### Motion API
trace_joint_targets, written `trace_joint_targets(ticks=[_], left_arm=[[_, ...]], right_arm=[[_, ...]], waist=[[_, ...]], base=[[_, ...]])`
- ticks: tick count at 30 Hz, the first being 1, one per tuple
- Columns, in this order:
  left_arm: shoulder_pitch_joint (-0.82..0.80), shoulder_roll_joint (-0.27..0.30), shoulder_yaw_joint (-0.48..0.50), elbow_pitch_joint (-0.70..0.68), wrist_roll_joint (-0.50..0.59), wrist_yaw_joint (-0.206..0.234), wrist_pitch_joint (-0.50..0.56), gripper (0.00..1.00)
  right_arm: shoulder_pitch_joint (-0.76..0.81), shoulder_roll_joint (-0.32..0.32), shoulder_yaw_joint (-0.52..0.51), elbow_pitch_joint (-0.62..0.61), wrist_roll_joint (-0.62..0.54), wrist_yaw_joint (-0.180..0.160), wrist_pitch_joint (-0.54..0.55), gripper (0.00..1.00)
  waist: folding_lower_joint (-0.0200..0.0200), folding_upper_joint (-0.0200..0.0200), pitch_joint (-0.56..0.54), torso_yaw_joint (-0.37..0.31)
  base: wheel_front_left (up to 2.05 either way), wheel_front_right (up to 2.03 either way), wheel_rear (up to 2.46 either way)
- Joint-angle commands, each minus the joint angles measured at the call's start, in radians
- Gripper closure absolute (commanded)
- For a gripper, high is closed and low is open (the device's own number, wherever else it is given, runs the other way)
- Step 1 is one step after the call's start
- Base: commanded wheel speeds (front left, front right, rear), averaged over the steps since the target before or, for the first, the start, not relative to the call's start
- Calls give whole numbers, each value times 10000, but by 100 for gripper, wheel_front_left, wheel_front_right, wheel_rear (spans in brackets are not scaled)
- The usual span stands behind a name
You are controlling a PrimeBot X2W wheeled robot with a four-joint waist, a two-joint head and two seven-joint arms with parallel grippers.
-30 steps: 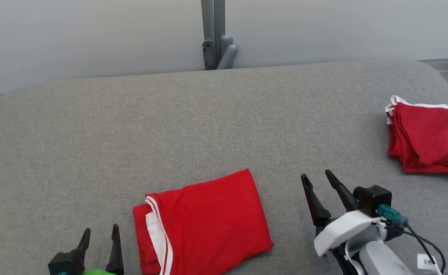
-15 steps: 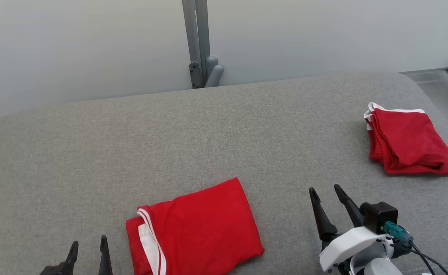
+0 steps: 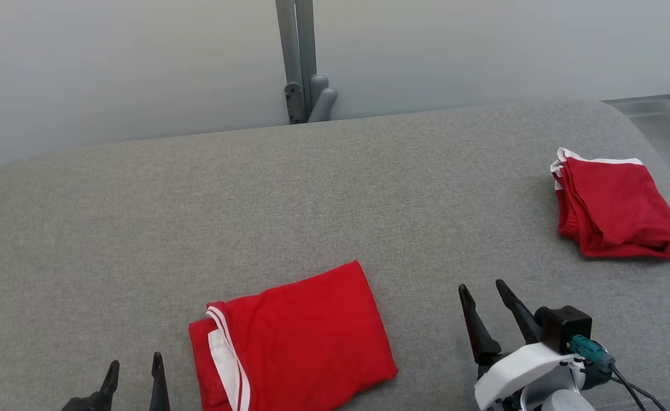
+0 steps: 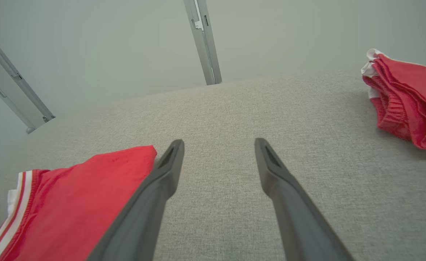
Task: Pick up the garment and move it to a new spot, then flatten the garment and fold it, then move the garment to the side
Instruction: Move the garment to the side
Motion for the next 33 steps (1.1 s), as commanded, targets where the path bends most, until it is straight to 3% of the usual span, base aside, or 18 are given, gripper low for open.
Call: trace_joint_targets(ticks=[1,13,21,26,29,30,31,32,33], left_arm=[[-43,37,-14,-19,-28,16,6,0],[-534,37,-590,224,-35,-88,6,0],[-888,36,-677,211,112,-112,7,0],[-922,36,-704,205,48,-126,7,0],[-929,34,-711,190,-11,-125,7,0],[-940,34,-713,182,-41,-105,7,0],[-944,34,-723,165,-59,-98,7,0],[-942,36,-736,151,-59,-89,7,0],[-951,34,-731,143,-64,-89,7,0]], right_arm=[[-47,-13,42,16,-32,1,-25,0],[-950,-18,1441,947,1182,1,-25,0],[-2334,-31,1617,3030,2037,-1,-23,0],[-2626,-25,1688,3984,2424,1,-25,0],[-2648,4,2375,4501,3044,1,6,0],[-2655,9,2582,4511,3212,1,15,5],[-2660,12,2768,4505,3379,1,29,33],[-2705,11,2919,4519,3488,2,36,100],[-2790,8,2977,4467,3534,1,35,100]], waist=[[0,0,79,72],[0,0,984,1416],[0,0,1600,2753],[0,0,1668,3043],[0,0,1680,3096],[0,0,1676,3068],[0,0,1669,3023],[0,0,1656,2965],[0,0,1647,2897]], base=[[0,0,0],[0,0,0],[0,0,0],[0,0,0],[0,0,0],[0,0,0],[0,0,0],[0,0,0],[0,0,0]])
